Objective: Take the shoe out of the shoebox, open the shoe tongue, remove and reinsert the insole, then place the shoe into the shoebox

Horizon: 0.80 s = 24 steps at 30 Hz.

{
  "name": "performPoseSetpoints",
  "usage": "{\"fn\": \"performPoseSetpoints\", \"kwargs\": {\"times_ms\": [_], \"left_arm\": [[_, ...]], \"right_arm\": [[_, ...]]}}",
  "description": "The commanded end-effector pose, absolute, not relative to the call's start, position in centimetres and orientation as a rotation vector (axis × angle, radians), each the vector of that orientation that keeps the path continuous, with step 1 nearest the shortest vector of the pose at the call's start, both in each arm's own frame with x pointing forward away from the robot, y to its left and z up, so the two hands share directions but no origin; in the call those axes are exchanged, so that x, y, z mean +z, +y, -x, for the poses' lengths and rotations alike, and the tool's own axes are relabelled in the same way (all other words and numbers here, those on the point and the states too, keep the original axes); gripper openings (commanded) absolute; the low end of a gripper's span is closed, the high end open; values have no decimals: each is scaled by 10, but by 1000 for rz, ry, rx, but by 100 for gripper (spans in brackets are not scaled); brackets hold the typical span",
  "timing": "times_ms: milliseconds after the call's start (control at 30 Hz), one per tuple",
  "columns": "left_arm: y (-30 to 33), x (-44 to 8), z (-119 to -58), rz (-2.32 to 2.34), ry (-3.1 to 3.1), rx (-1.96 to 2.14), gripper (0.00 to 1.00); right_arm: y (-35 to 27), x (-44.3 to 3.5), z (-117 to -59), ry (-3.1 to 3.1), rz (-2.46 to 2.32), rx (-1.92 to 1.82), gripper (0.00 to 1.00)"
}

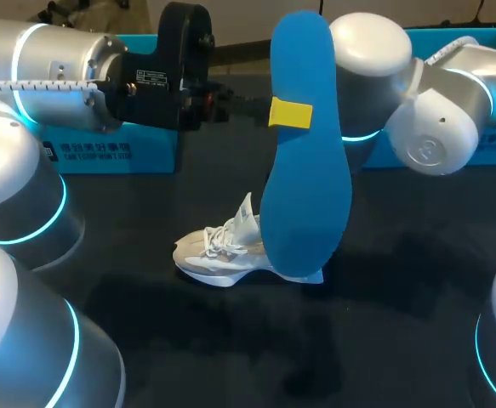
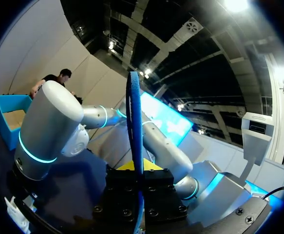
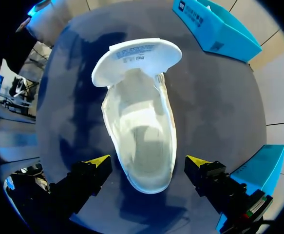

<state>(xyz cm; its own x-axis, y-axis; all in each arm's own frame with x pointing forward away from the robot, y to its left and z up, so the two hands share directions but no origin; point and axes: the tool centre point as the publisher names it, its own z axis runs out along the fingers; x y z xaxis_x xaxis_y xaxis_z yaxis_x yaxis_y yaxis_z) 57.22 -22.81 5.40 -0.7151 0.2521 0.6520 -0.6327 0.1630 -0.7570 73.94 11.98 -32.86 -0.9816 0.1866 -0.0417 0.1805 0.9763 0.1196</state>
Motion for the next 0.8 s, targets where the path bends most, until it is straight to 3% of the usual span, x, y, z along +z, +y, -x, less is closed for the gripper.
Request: {"fn": "performPoseSetpoints", "kwargs": {"times_ms": [33, 800], "left_arm": [[-229, 53, -572, -365, -1753, 1636, 0], [-229, 53, -572, -365, -1753, 1636, 0]], "right_arm": [[126, -327, -745, 3067, -271, 150, 100], [162, -369, -794, 3151, -92, 169, 100]]}}
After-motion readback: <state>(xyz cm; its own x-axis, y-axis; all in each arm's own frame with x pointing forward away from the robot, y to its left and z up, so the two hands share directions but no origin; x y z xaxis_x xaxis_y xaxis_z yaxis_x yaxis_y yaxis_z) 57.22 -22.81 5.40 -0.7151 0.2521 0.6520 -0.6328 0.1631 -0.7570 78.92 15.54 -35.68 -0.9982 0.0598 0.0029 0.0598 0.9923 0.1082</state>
